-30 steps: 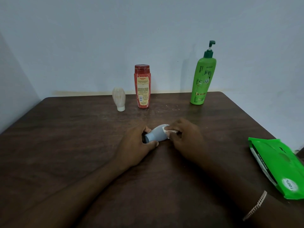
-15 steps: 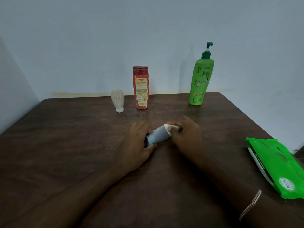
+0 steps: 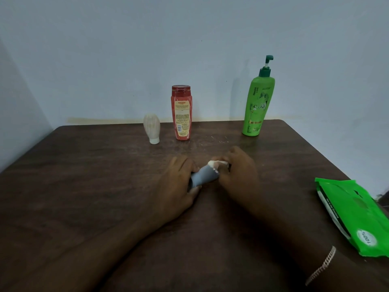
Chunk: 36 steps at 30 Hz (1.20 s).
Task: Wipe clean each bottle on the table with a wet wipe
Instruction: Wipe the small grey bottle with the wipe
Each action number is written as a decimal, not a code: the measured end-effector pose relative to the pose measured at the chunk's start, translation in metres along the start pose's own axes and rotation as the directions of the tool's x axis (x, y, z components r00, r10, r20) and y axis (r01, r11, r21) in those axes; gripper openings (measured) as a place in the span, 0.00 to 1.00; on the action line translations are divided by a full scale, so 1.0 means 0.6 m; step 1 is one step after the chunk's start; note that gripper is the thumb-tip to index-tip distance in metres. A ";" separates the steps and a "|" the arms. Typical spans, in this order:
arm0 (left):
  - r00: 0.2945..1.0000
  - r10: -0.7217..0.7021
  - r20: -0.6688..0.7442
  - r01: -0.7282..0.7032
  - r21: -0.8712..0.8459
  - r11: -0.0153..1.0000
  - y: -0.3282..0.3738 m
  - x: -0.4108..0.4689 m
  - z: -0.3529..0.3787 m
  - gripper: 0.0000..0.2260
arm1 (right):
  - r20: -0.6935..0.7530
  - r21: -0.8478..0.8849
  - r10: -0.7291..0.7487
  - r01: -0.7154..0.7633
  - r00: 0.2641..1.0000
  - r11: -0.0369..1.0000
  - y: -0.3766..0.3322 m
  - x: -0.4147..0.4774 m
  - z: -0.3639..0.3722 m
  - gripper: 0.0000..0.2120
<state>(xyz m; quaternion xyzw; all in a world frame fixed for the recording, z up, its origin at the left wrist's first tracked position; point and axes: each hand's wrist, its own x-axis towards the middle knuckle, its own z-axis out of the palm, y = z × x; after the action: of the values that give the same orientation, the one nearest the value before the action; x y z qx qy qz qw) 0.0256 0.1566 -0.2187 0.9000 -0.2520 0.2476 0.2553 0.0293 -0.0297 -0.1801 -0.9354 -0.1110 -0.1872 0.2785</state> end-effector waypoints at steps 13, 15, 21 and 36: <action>0.990 -0.131 0.043 0.133 -0.037 0.990 0.004 -0.003 -0.001 0.17 | 0.133 -0.010 -0.198 0.201 0.971 0.980 -0.038 -0.028 0.010 0.05; 0.994 -0.101 0.047 0.101 -0.013 0.995 0.002 -0.003 0.000 0.18 | 0.082 -0.040 -0.133 0.136 0.988 0.990 -0.016 -0.015 0.008 0.06; 0.998 -0.054 0.025 0.054 -0.008 0.999 0.004 -0.002 -0.002 0.18 | -0.063 0.158 0.185 -0.173 0.981 0.972 0.053 0.006 -0.001 0.06; 0.981 -0.195 0.024 0.195 -0.240 0.951 0.007 0.003 -0.020 0.09 | 0.062 0.404 0.282 -0.283 0.957 0.870 0.066 0.000 0.005 0.07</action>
<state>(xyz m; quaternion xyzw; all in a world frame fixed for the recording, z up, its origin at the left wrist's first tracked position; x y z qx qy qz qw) 0.0208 0.1595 -0.2074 0.8828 -0.1903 0.1888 0.3859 0.0426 -0.0602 -0.2012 -0.8627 -0.0101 -0.1165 0.4920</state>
